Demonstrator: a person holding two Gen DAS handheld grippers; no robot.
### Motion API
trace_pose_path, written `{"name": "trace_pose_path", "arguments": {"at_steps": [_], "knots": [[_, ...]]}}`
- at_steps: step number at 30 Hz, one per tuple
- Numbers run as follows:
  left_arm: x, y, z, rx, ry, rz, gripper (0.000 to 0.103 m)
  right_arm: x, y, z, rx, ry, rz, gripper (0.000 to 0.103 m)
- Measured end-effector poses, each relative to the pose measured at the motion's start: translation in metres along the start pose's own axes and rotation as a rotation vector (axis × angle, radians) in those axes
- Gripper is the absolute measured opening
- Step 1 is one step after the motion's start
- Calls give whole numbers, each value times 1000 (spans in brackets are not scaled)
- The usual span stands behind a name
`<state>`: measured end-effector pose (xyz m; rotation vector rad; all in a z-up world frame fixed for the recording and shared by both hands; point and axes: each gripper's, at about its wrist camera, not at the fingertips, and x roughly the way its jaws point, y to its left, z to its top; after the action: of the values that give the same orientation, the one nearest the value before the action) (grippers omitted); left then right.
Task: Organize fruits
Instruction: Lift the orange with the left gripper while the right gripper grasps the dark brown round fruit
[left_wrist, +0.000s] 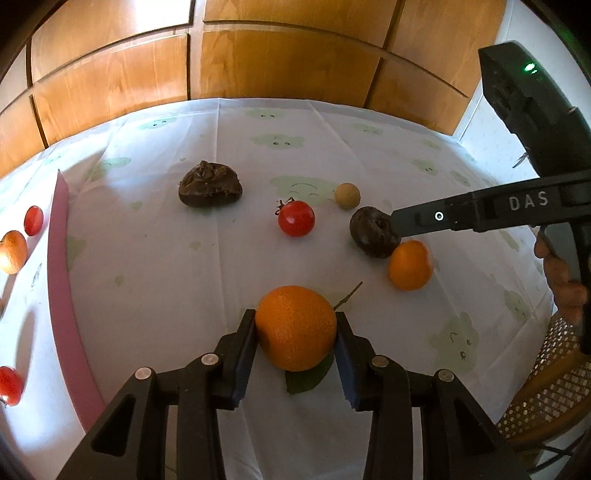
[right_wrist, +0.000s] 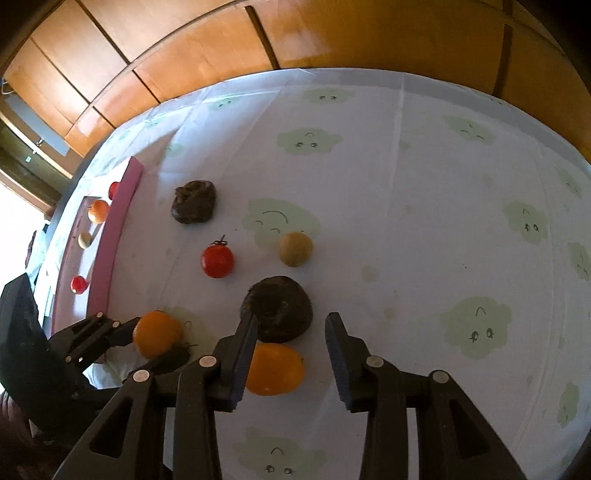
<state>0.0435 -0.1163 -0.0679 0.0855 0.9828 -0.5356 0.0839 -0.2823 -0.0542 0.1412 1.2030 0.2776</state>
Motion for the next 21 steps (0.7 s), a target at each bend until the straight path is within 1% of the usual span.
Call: {"name": "trace_pose_path", "arguments": {"at_steps": [2,3,4,6,8,11,14,15,16,18,19,21], "knots": [[1,-1,0,3,-3,4,40,1,5,1,-17,-7,15,40],[-1,-2,-2,4,-7,6,40,3,7,2,-28,-7,11,45],[0,-3,-2,5,-8,7,41,5,11,2,-43,-6,0,57],[-2,-3,-3,4,-12,6,41,10,16,3,-67,1,-24,65],[-2,-2,-4,0,-14,2,41,14,18,4,-78,4,-49,65],[-3,-2,-5,-5,-18,-2,41,22,23,7,-88,9,-60,65],[-3,-1,-5,-7,-22,-6,41,30,29,8,-125,14,-95,64],[-3,-1,-5,-8,-22,-8,41,33,32,7,-142,17,-103,58],[-3,-1,-5,-9,-22,-10,41,36,35,7,-163,24,-123,49],[-4,0,-5,-10,-22,-15,41,38,38,5,-185,20,-143,49],[-4,1,-5,-12,-22,-18,41,35,37,6,-176,11,-138,49],[-4,1,-5,-12,-23,-19,42,30,32,8,-156,-18,-163,49]]}}
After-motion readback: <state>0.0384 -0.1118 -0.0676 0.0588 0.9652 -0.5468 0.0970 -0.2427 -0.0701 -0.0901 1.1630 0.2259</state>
